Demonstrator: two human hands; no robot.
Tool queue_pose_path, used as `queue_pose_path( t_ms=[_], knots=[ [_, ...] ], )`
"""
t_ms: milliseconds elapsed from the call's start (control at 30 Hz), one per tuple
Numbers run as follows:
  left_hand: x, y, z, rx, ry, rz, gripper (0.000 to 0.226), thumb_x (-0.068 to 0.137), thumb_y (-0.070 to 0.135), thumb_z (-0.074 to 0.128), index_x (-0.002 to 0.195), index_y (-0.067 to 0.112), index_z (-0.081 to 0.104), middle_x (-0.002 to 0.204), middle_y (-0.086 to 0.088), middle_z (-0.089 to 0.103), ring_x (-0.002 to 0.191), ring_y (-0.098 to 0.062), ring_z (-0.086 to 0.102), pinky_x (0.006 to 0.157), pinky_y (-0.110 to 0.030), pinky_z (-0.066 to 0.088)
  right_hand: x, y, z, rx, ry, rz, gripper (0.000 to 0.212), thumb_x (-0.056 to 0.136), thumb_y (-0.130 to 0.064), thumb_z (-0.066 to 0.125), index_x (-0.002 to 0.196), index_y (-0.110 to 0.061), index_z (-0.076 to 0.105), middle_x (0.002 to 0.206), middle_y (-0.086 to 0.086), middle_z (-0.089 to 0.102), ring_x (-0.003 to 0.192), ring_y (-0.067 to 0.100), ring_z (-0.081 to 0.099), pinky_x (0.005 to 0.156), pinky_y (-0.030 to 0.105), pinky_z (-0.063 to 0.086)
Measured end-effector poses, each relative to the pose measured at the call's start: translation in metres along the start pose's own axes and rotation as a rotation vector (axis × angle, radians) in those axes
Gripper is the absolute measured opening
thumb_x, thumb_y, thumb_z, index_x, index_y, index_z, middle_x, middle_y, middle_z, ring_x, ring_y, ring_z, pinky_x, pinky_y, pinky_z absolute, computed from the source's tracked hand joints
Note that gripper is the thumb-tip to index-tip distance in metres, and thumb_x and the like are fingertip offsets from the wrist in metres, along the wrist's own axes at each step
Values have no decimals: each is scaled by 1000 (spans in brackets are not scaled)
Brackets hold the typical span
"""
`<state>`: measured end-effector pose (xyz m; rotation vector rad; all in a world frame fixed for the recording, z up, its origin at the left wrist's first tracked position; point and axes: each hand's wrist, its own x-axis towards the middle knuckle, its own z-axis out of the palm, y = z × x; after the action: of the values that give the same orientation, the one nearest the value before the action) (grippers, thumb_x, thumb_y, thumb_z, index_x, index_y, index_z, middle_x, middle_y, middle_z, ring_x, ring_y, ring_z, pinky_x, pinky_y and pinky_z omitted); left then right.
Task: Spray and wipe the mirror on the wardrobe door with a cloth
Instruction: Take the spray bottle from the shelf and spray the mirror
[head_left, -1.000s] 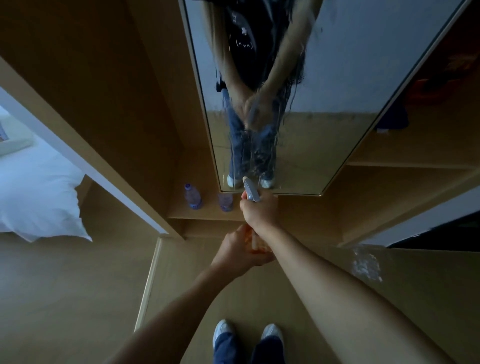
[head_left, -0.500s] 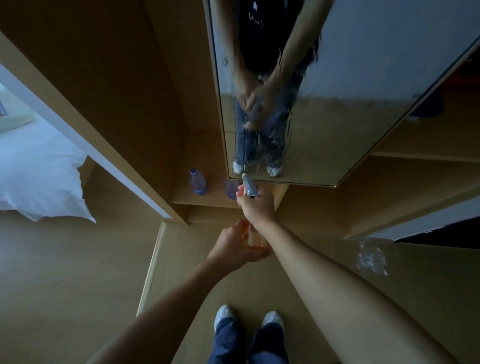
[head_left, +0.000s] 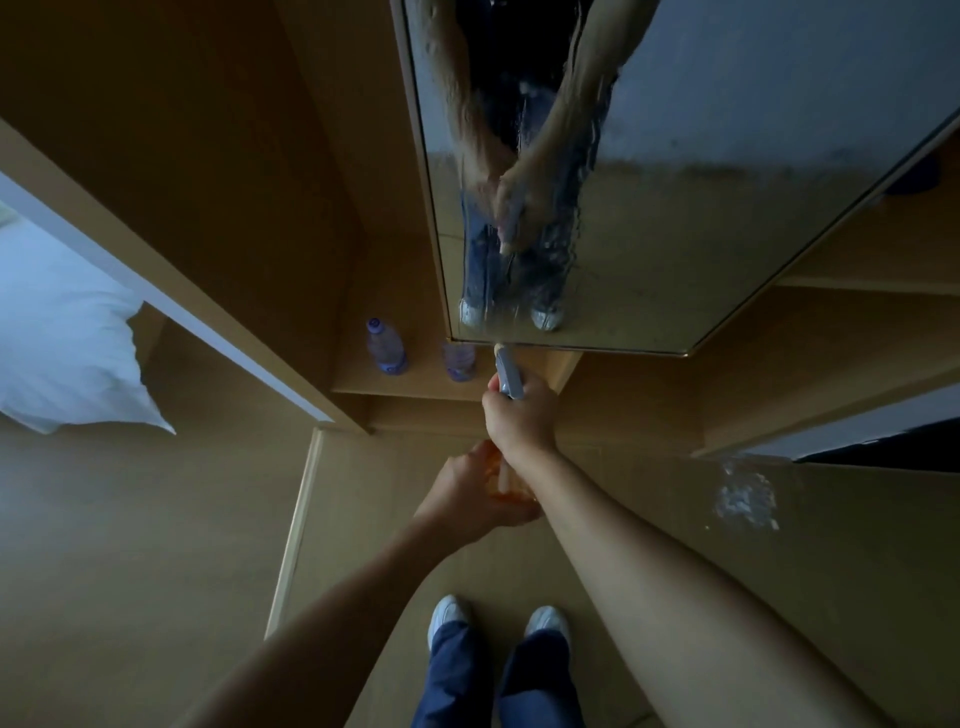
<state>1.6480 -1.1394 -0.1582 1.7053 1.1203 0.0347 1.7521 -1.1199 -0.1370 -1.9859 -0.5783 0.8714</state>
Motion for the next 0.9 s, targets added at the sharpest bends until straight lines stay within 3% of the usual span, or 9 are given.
queue_pose_path(
  t_ms=[100,200,300,367,500,667,800,900],
  knots=[
    [3,3,2,22,-24,16,72,65,40,86,127,23,53,92,19,59,83,4,58,63,-6,45,3,5,-6,56,17,34,24,81,-3,56,67,-22,52,67,-1,55,58,15,52,52,23,43],
    [6,7,8,44,-55,26,71,65,44,85,126,26,53,92,18,60,82,5,59,64,-7,45,5,13,-15,118,20,47,14,87,-6,59,79,-18,60,72,-2,58,59,10,54,46,10,41],
    [9,13,17,40,-76,27,67,65,42,86,122,24,56,90,16,62,81,2,60,69,-15,51,7,20,-26,144,49,50,7,89,-11,59,88,-15,65,74,-4,60,63,11,57,47,11,42],
    [10,18,23,39,-92,27,66,65,41,86,121,24,56,88,18,61,79,4,60,67,-12,50,8,23,-34,149,32,55,7,90,-10,59,91,-12,66,74,-3,59,60,9,55,45,9,41],
    [11,26,33,42,-98,40,66,66,39,86,122,24,54,82,19,58,72,5,56,58,-7,41,8,24,-48,126,29,44,13,87,-5,58,79,-14,60,68,-2,55,55,10,50,43,10,37],
    [12,31,41,47,-113,54,66,67,36,86,123,23,53,85,18,59,76,4,57,62,-7,45,7,25,-60,124,46,90,27,85,0,55,69,-20,50,66,-1,49,56,12,48,45,12,38],
    [12,38,48,56,-117,70,66,66,35,86,122,21,54,87,14,61,78,-3,60,72,-22,53,6,26,-67,127,76,98,25,84,-1,57,68,-20,51,65,0,51,57,13,49,50,18,40],
    [12,43,54,45,-120,92,67,65,35,87,122,20,56,83,18,60,73,4,59,64,-9,46,6,27,-78,169,88,107,17,83,1,56,75,-14,56,65,0,52,53,11,48,43,13,37]
  ],
)
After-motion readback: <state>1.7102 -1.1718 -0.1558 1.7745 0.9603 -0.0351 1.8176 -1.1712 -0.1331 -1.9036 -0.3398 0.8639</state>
